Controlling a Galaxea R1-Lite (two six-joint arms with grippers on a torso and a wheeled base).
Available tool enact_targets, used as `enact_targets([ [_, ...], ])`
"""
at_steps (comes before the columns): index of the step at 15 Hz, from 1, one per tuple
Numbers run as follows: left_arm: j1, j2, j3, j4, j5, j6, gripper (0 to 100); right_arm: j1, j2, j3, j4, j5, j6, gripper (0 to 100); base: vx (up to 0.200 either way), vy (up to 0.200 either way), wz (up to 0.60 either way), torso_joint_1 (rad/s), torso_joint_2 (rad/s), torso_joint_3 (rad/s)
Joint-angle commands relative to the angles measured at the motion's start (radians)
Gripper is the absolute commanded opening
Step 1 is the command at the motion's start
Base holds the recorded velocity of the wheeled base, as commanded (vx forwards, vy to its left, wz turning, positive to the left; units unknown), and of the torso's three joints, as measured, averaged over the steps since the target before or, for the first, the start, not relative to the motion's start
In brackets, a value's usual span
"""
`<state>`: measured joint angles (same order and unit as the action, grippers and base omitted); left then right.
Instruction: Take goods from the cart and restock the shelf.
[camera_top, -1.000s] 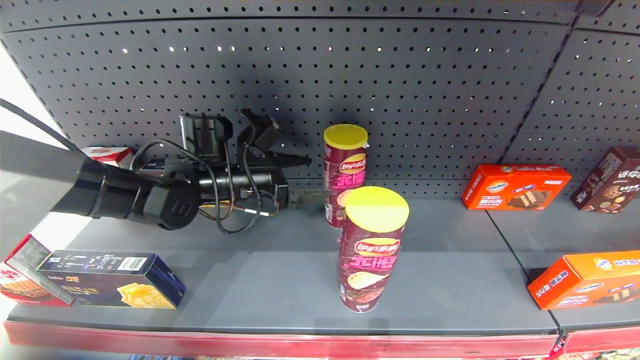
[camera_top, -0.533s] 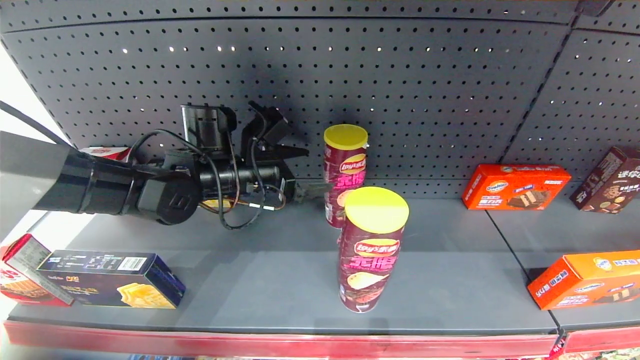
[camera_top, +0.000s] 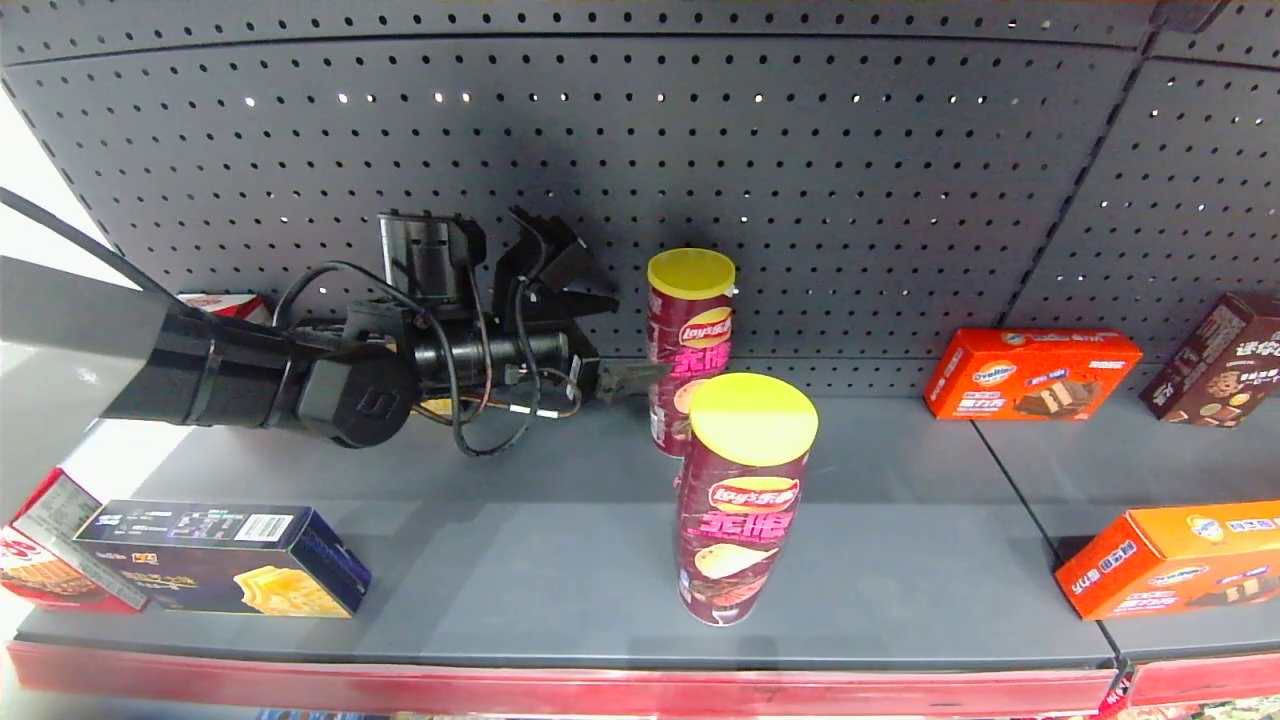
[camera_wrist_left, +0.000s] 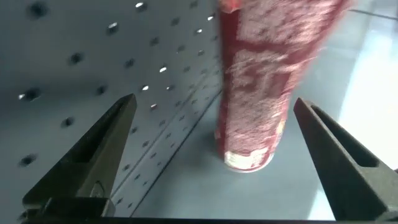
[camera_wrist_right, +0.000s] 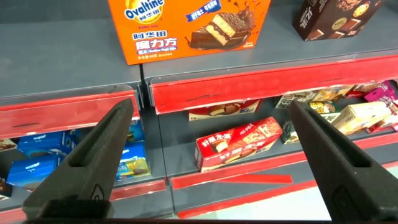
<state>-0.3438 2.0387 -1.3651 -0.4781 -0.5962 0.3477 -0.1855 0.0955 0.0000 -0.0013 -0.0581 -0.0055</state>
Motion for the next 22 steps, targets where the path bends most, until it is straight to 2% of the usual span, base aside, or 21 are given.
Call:
enact_targets([
  [1,0.009,0.008,-0.002,-0.002,0.009,0.001,100,0.000,0.001,0.000,0.000,0.000,-0.001,100,0.000,0.000,0.00,0.000,0.00,0.000],
  [7,0.016,0.035,-0.043,0.004,0.041,-0.006,100,0.000,0.001,0.000,0.000,0.000,-0.001,100,0.000,0.000,0.00,0.000,0.00,0.000],
  [12,0.017,0.031,-0.019,-0.008,0.039,-0.004,100,0.000,0.001,0.000,0.000,0.000,-0.001,100,0.000,0.000,0.00,0.000,0.00,0.000],
  [16,0.011,-0.126,0.152,-0.007,0.055,-0.007,100,0.000,0.001,0.000,0.000,0.000,-0.001,100,0.000,0.000,0.00,0.000,0.00,0.000],
  [17,0.008,-0.134,0.161,-0.007,0.116,-0.007,100,0.000,0.001,0.000,0.000,0.000,-0.001,100,0.000,0.000,0.00,0.000,0.00,0.000],
  [18,0.002,-0.138,0.166,-0.008,0.203,-0.016,100,0.000,0.001,0.000,0.000,0.000,-0.001,100,0.000,0.000,0.00,0.000,0.00,0.000],
  [20,-0.011,-0.135,0.175,-0.036,0.266,-0.024,100,0.000,0.001,0.000,0.000,0.000,-0.001,100,0.000,0.000,0.00,0.000,0.00,0.000],
  [22,-0.030,-0.111,0.181,-0.111,0.369,-0.024,100,0.000,0.001,0.000,0.000,0.000,-0.001,100,0.000,0.000,0.00,0.000,0.00,0.000],
])
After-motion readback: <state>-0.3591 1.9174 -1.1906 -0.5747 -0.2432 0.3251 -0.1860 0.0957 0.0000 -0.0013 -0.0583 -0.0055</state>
